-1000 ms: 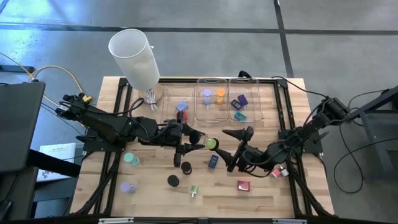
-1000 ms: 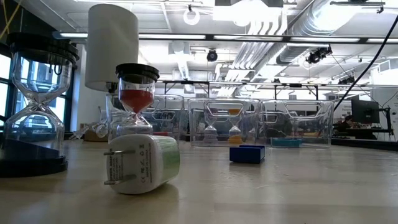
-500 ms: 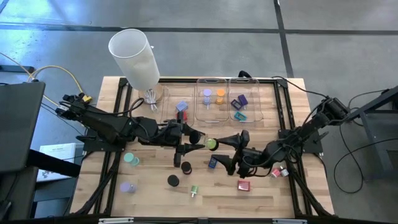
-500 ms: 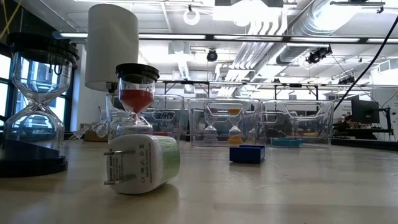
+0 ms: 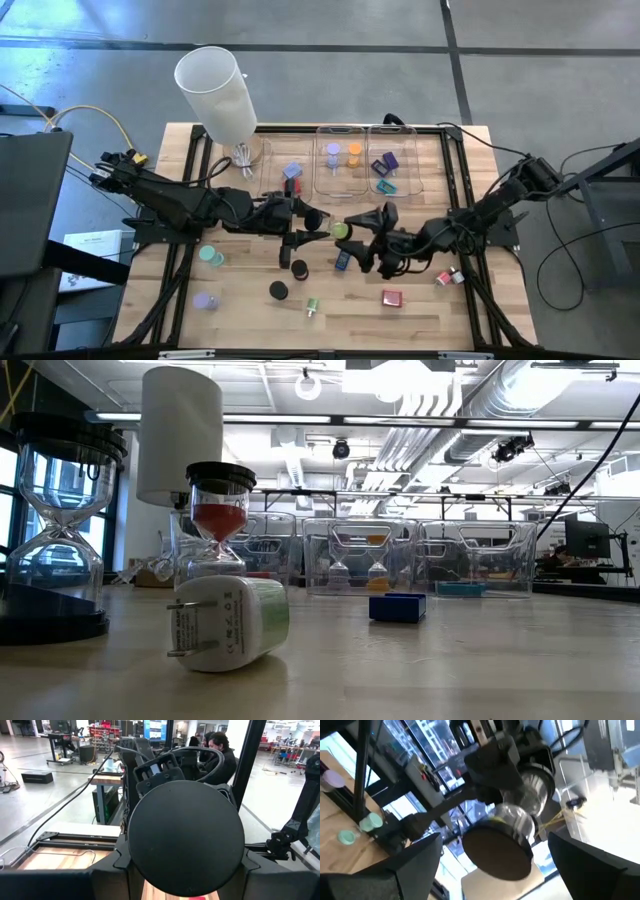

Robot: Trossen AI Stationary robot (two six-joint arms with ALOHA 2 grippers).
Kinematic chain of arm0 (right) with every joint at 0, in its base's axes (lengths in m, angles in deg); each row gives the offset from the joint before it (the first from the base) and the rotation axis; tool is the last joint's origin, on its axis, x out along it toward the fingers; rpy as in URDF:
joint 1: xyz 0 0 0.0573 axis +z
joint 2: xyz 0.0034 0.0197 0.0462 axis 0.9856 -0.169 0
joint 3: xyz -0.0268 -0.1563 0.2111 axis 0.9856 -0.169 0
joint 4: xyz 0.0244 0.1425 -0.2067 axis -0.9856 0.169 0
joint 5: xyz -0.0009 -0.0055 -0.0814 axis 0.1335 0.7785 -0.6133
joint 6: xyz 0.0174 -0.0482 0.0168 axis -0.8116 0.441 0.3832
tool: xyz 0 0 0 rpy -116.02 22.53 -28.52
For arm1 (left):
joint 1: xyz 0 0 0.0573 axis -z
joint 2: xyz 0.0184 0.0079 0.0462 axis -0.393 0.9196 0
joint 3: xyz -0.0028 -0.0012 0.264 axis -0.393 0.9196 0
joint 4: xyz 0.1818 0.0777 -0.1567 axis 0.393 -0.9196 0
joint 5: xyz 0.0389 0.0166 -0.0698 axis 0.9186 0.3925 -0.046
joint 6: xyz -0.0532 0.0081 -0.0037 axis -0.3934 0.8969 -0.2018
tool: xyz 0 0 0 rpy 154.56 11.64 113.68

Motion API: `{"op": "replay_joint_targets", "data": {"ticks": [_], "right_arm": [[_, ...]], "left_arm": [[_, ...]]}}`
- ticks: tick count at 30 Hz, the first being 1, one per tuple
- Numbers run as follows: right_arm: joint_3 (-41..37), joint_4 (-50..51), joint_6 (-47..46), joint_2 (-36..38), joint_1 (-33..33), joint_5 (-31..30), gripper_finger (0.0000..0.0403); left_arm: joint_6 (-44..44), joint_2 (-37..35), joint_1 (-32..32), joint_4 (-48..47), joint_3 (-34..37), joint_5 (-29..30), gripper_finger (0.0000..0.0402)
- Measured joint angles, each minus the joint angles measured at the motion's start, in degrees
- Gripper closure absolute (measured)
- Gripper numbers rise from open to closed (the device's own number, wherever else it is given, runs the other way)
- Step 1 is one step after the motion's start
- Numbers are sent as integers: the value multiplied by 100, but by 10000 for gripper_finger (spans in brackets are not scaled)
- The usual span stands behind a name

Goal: Pick & Place Office items
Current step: Put the green hourglass into the middle transparent bin

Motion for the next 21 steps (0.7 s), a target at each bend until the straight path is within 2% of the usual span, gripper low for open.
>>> {"op": "replay_joint_targets", "data": {"ticks": [6,12,18,21], "right_arm": [[1,-687,282,-139,-120,248,50],[1,-1134,1060,-567,-221,399,50],[4,-2701,2048,-1175,-223,477,50],[4,-2918,2401,-1325,-221,521,50]], "left_arm": [[60,0,-1,34,0,0,236],[125,2,-2,48,0,0,236],[169,2,-2,44,0,0,236],[171,2,-2,42,0,0,236]]}}
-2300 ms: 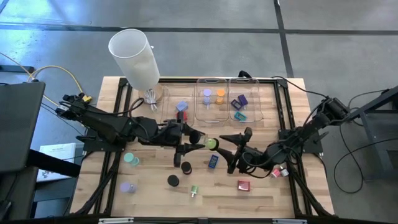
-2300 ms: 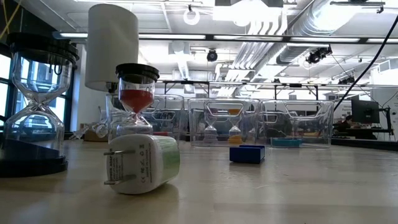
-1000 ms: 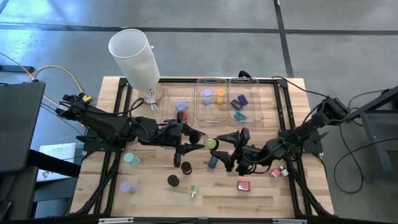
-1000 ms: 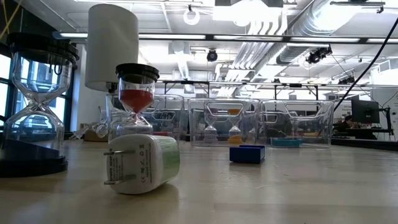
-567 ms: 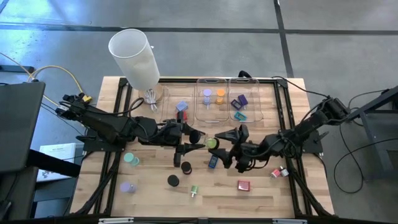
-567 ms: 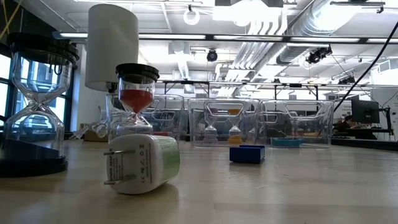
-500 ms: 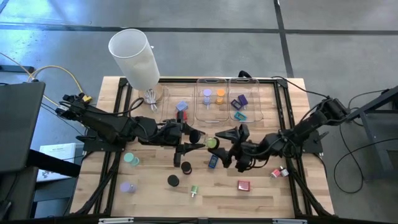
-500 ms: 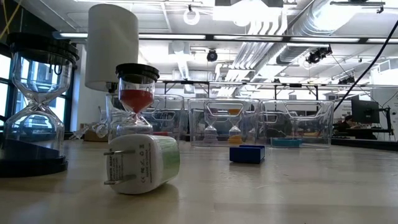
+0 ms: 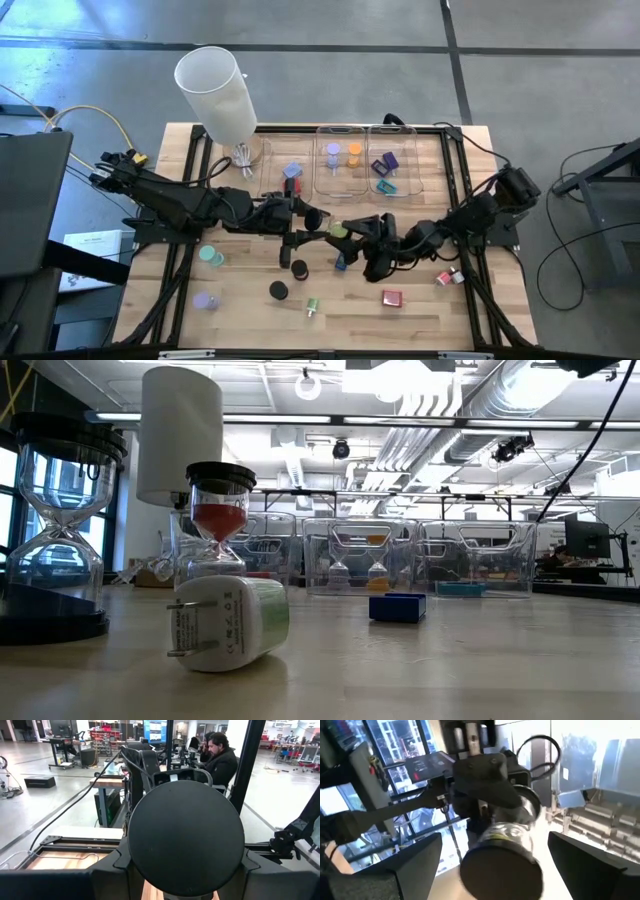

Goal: Pick & Place Office items
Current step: Put the green hourglass into the middle transparent bin

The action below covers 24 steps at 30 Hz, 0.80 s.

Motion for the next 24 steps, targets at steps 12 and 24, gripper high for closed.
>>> {"op": "replay_joint_targets", "data": {"ticks": [12,24], "right_arm": [[106,-30,147,0,-46,45,50],[219,138,214,0,-209,99,51]], "left_arm": [[7,0,0,-4,0,0,236],[-13,0,0,-7,0,0,236]]}}
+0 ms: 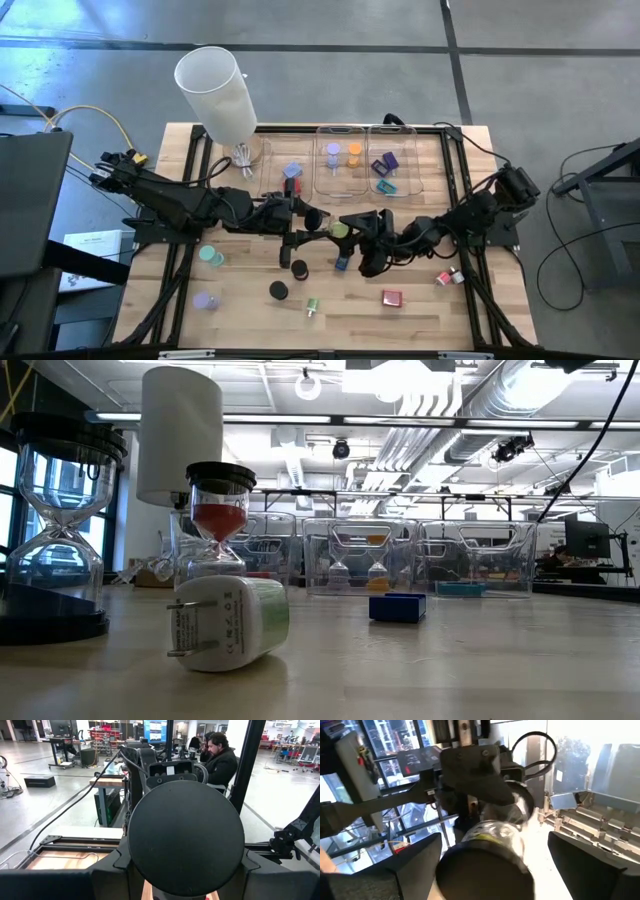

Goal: Pick & Place Office items
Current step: Put the green hourglass into the middle transparent bin

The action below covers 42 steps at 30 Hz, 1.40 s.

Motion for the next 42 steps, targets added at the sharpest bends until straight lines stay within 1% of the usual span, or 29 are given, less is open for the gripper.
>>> {"op": "replay_joint_targets", "data": {"ticks": [2,5,12,15,22,26,33,42], "right_arm": [[0,24,-14,0,-29,1,57],[0,74,-88,0,-29,1,81],[0,86,-65,0,-29,-16,171],[1,51,-233,0,-29,-5,207],[9,44,-333,4,-29,-116,210],[9,63,-568,4,-29,-125,207],[4,117,-638,4,-18,-356,214],[4,152,-828,4,-20,-463,214]], "left_arm": [[0,0,0,0,0,0,236],[4,0,0,-6,0,0,236],[7,0,0,8,0,0,236],[-4,0,0,37,0,11,236],[-16,-2,0,25,0,17,236],[-59,-2,0,0,0,17,235],[72,-3,0,-205,0,14,217],[92,0,-2,-286,0,13,212]]}}
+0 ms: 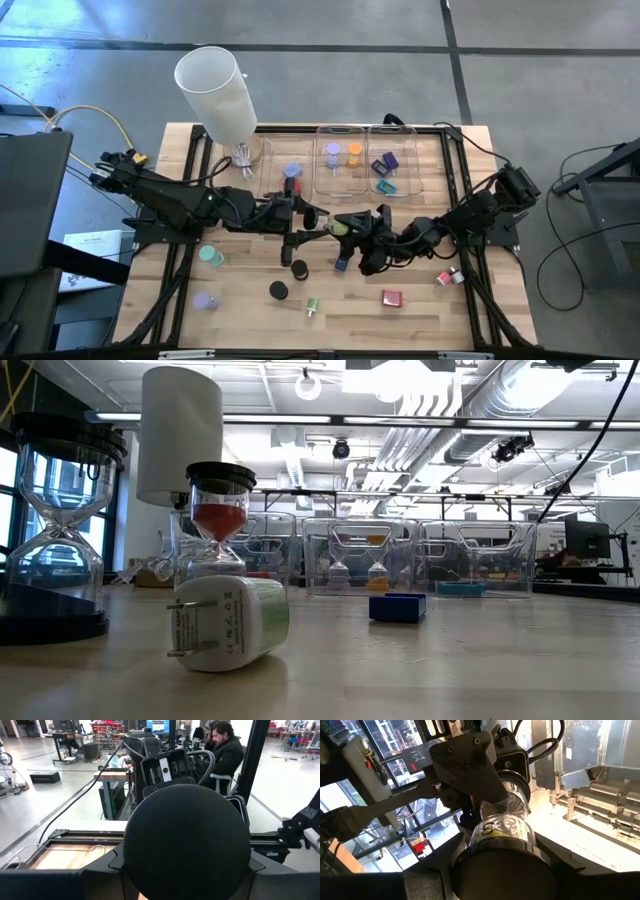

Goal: Pick & Place Office items
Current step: Put the green hourglass into the middle transparent bin

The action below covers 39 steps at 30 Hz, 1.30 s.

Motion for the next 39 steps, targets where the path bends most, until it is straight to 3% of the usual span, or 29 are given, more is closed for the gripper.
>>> {"op": "replay_joint_targets", "data": {"ticks": [11,16,39], "right_arm": [[3,-10,-43,0,-4,-254,214],[117,39,18,-2,-2,-683,212],[142,120,76,-4,81,-765,215]], "left_arm": [[67,2,-2,-39,0,3,211],[65,2,-2,-4,0,22,210],[172,7,9,-315,4,-46,210]]}}
